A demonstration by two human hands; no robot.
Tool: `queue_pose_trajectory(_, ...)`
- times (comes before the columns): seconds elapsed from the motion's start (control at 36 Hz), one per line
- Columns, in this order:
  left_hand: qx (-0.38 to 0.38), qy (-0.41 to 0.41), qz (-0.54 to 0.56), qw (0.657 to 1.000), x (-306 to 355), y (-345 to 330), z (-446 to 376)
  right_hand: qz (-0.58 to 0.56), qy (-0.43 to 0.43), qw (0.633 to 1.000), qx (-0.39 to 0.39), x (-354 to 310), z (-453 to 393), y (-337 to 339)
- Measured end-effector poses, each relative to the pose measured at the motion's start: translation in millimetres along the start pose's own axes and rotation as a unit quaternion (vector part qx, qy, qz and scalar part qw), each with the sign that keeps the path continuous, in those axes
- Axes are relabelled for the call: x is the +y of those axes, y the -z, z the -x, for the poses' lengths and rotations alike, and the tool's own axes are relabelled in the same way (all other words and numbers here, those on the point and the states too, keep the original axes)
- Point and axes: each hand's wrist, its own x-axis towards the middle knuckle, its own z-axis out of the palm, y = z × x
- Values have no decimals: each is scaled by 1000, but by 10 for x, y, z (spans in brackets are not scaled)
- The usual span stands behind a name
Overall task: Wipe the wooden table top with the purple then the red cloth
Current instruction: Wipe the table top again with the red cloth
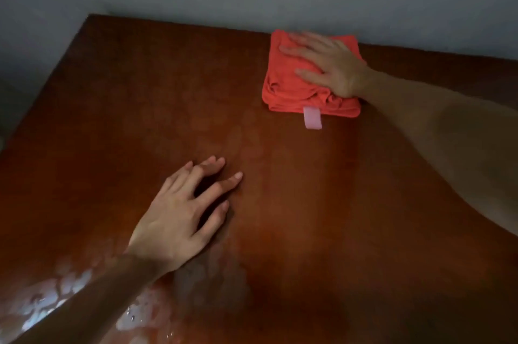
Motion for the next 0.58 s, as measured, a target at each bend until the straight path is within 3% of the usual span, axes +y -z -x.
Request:
queue_pose_trajectory(0.36, 41, -17, -6, 999, -14, -30, 7, -28, -237, 969, 55, -536, 93, -114)
queue_pose_trajectory(0.58, 96, -25, 54, 994, 28, 1, 54, -25, -232, 971, 58, -1637, 984, -317)
